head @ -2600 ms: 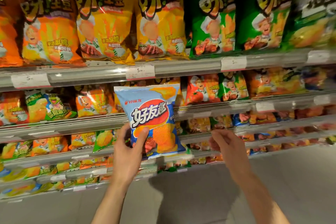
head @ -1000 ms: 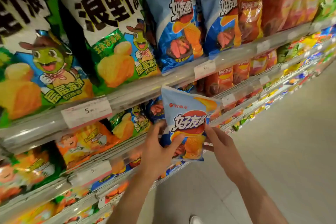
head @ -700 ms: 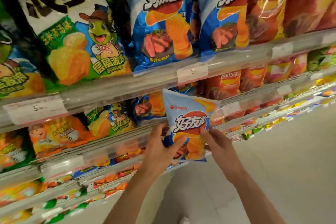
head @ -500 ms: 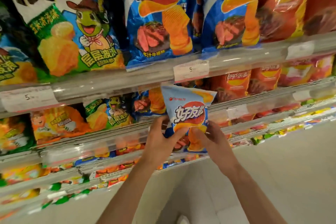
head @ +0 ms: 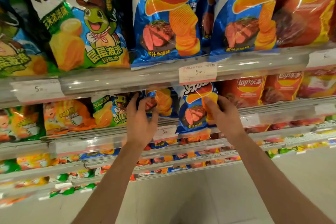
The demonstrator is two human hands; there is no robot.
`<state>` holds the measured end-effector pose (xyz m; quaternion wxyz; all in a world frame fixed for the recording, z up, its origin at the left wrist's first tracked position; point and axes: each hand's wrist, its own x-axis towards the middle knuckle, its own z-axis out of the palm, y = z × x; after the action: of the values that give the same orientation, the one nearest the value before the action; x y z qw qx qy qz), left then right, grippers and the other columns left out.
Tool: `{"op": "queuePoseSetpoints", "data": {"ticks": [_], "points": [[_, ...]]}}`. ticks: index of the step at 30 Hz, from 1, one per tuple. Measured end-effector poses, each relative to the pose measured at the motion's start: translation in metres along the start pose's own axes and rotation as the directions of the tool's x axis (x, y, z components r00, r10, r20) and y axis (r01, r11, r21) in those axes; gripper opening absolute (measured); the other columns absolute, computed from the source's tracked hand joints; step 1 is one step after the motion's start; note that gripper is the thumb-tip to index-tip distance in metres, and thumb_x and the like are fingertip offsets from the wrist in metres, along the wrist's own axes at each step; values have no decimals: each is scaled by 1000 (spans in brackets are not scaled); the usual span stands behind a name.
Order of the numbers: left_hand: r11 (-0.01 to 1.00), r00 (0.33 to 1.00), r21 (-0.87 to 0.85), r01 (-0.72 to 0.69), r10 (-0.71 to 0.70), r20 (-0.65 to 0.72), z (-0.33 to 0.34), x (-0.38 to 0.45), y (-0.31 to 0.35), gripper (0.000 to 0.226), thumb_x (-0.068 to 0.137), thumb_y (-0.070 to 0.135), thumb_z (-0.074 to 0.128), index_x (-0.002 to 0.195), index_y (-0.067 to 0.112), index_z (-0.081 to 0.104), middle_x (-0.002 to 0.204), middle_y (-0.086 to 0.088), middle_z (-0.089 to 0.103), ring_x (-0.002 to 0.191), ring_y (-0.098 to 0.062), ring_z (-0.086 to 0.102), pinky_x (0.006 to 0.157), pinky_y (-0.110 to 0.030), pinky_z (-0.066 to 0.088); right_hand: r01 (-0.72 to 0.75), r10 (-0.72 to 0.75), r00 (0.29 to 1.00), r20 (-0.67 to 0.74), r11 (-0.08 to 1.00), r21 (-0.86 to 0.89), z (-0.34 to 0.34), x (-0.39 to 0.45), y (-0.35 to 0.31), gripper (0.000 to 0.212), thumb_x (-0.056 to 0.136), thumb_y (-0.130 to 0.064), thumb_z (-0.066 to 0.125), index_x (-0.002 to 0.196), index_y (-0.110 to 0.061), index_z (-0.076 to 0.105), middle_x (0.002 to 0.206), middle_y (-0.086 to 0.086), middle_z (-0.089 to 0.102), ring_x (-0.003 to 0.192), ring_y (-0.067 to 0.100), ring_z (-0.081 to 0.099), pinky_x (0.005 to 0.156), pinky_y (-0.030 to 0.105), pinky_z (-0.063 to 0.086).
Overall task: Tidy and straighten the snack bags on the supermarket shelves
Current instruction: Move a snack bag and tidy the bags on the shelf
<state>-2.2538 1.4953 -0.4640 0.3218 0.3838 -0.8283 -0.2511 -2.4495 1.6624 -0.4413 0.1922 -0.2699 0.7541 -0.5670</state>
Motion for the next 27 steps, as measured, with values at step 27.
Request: {"op": "queuePoseSetpoints", "data": {"ticks": [27], "points": [[991,989,-132,14,5,145,12,4,-6,36,99,17,63,134,26,58,160,-4,32,138,-10,38,90,-9,47,130,-133,991,11,944,-302,14,23,18,94,76,-72,71,151,-31,33,135,-7,61,123,17,61,101,48,54]]}}
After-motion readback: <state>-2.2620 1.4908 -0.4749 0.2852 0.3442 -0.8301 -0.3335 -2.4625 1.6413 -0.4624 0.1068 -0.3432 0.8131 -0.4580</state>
